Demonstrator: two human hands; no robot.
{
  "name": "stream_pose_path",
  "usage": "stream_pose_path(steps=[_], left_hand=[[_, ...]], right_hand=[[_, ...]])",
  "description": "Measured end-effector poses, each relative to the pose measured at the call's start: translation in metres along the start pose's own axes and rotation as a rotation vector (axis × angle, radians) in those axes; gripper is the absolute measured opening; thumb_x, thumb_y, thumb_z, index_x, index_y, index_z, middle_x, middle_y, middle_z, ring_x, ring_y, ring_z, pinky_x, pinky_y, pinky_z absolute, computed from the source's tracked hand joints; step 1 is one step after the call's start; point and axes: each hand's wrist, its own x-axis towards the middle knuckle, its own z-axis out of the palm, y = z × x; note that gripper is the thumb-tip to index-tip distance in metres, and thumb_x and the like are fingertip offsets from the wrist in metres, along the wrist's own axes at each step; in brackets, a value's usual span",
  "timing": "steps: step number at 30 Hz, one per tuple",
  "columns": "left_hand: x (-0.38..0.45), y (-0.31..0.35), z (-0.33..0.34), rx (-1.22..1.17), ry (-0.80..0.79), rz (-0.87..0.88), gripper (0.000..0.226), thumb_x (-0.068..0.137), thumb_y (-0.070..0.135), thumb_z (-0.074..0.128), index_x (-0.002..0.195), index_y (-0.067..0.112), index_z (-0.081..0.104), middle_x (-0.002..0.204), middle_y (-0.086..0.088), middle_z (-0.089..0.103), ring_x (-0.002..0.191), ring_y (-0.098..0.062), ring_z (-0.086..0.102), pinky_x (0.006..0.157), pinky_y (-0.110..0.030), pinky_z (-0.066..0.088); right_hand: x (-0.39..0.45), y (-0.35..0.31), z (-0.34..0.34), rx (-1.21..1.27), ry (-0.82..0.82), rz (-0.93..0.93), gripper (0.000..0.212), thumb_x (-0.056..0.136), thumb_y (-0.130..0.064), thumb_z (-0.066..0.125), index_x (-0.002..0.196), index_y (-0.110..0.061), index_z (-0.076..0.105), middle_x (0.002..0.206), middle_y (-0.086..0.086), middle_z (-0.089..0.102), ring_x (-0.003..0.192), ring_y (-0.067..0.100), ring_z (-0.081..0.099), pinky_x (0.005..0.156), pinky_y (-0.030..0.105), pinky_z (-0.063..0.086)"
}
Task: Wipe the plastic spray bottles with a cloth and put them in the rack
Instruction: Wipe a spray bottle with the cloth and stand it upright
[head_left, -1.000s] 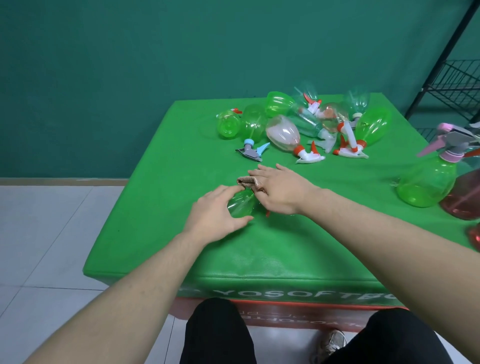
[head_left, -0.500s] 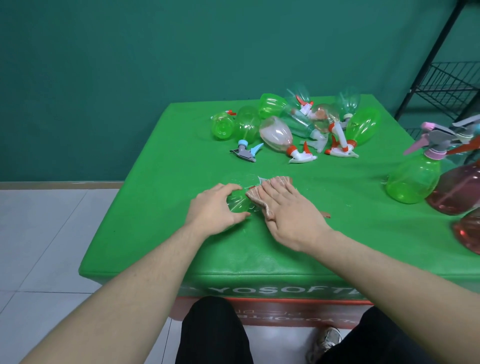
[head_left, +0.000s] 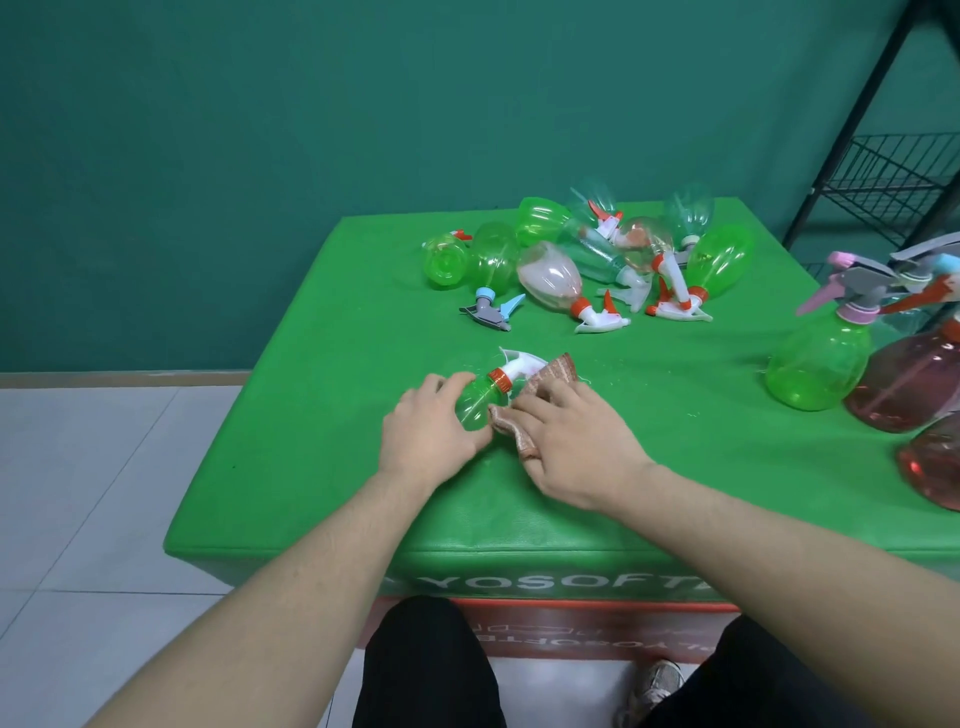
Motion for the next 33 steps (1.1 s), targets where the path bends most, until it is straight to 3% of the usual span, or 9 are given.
stream_pose_path(steps=[4, 8, 13, 19, 23, 26, 28, 30, 33], left_hand=[[-0.006, 0.001, 0.002, 0.006, 0.037, -0.018, 0.074, 0.086, 0.064, 0.065, 0.149, 0.034, 0.041, 0.138, 0.001, 0.055, 0.118, -0.021, 0.057, 0.091, -0.037, 0.050], [-0.008, 0.002, 0.002, 0.011, 0.035, -0.011, 0.075, 0.086, 0.061, 0.066, 0.150, 0.032, 0.040, 0.139, 0.000, 0.055, 0.118, -0.022, 0.056, 0.093, -0.036, 0.050], [-0.004, 0.001, 0.003, 0.017, 0.018, -0.033, 0.077, 0.083, 0.071, 0.063, 0.148, 0.033, 0.042, 0.136, -0.001, 0.056, 0.114, -0.025, 0.059, 0.088, -0.038, 0.053], [0.004, -0.001, 0.001, -0.007, -0.021, -0.066, 0.077, 0.082, 0.069, 0.066, 0.146, 0.034, 0.043, 0.134, -0.002, 0.057, 0.114, -0.027, 0.060, 0.087, -0.039, 0.054], [0.008, -0.009, -0.003, -0.149, -0.022, -0.178, 0.079, 0.081, 0.061, 0.072, 0.147, 0.032, 0.042, 0.134, -0.001, 0.057, 0.114, -0.025, 0.062, 0.091, -0.037, 0.055], [0.006, -0.011, -0.005, -0.191, -0.037, -0.179, 0.084, 0.078, 0.060, 0.075, 0.149, 0.032, 0.040, 0.141, -0.002, 0.052, 0.117, -0.025, 0.061, 0.096, -0.039, 0.054], [0.005, -0.012, -0.007, -0.188, -0.064, -0.164, 0.087, 0.076, 0.060, 0.076, 0.150, 0.032, 0.037, 0.148, -0.003, 0.045, 0.112, -0.027, 0.063, 0.094, -0.040, 0.056], [0.003, -0.016, -0.008, -0.205, -0.090, -0.160, 0.091, 0.075, 0.057, 0.077, 0.151, 0.034, 0.034, 0.151, -0.002, 0.039, 0.100, -0.027, 0.066, 0.088, -0.041, 0.059], [-0.003, -0.020, -0.011, -0.264, -0.099, -0.182, 0.093, 0.077, 0.048, 0.079, 0.153, 0.033, 0.029, 0.153, -0.005, 0.037, 0.093, -0.023, 0.066, 0.082, -0.038, 0.060]], right_hand=[[0.011, -0.001, -0.007, -0.080, -0.041, 0.033, 0.058, 0.101, -0.048, 0.028, 0.151, -0.024, 0.041, 0.144, -0.002, 0.050, 0.124, 0.028, 0.046, 0.104, 0.041, 0.038], [0.019, -0.003, -0.008, -0.056, -0.085, 0.040, 0.054, 0.103, -0.044, 0.031, 0.144, -0.014, 0.048, 0.138, 0.006, 0.052, 0.122, 0.028, 0.047, 0.109, 0.041, 0.038], [0.017, -0.016, -0.003, -0.061, -0.071, -0.009, 0.046, 0.100, -0.039, 0.035, 0.126, -0.010, 0.059, 0.118, 0.012, 0.060, 0.106, 0.028, 0.050, 0.102, 0.040, 0.042], [0.006, -0.012, 0.009, 0.108, -0.011, -0.027, 0.046, 0.097, -0.035, 0.039, 0.128, -0.007, 0.058, 0.118, 0.012, 0.060, 0.108, 0.028, 0.049, 0.104, 0.040, 0.042], [-0.009, -0.009, 0.022, 0.225, 0.057, -0.024, 0.051, 0.092, -0.037, 0.030, 0.122, -0.012, 0.062, 0.119, 0.008, 0.063, 0.111, 0.024, 0.054, 0.112, 0.039, 0.039], [-0.014, -0.004, 0.029, 0.484, 0.165, 0.128, 0.035, 0.097, -0.032, 0.037, 0.114, -0.015, 0.064, 0.112, 0.002, 0.066, 0.104, 0.018, 0.057, 0.108, 0.037, 0.044], [-0.011, -0.003, 0.029, 0.701, 0.210, 0.290, 0.035, 0.101, -0.036, 0.032, 0.106, -0.020, 0.063, 0.095, -0.006, 0.067, 0.088, 0.011, 0.062, 0.091, 0.037, 0.055], [-0.006, -0.002, 0.023, 0.930, 0.185, 0.482, 0.036, 0.107, -0.041, 0.030, 0.111, -0.025, 0.062, 0.087, -0.004, 0.069, 0.078, 0.008, 0.065, 0.075, 0.031, 0.058], [0.005, -0.001, 0.008, 1.240, 0.127, 0.734, 0.043, 0.109, -0.035, 0.030, 0.108, -0.010, 0.066, 0.100, 0.015, 0.072, 0.092, 0.020, 0.068, 0.083, 0.032, 0.053]])
